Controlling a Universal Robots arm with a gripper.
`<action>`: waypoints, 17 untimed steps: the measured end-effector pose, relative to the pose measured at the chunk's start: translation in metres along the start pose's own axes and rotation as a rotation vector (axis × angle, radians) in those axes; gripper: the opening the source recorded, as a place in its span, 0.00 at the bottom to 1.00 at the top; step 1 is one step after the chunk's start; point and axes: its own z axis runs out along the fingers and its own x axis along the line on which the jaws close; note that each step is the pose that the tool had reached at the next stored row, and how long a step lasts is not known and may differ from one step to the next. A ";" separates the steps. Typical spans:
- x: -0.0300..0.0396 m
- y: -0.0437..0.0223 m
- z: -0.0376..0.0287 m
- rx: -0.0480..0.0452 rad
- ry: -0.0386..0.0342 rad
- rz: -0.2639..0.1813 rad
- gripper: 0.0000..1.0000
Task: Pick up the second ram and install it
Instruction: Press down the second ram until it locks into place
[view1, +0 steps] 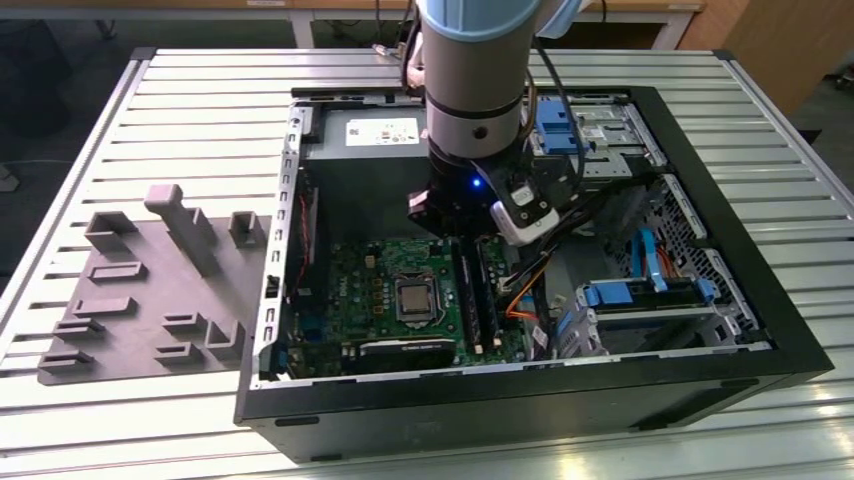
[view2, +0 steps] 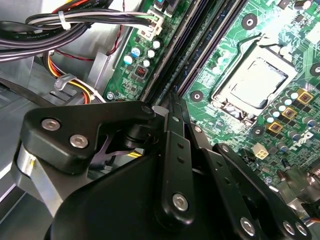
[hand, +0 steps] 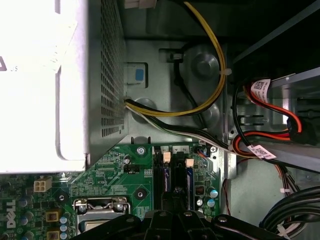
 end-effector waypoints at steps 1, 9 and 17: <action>0.0000 0.0000 0.0003 0.0001 0.0000 0.000 0.11; 0.0001 0.0000 0.0017 -0.0005 -0.0002 0.000 0.11; 0.0003 0.0000 0.0037 -0.0003 -0.0001 0.000 0.11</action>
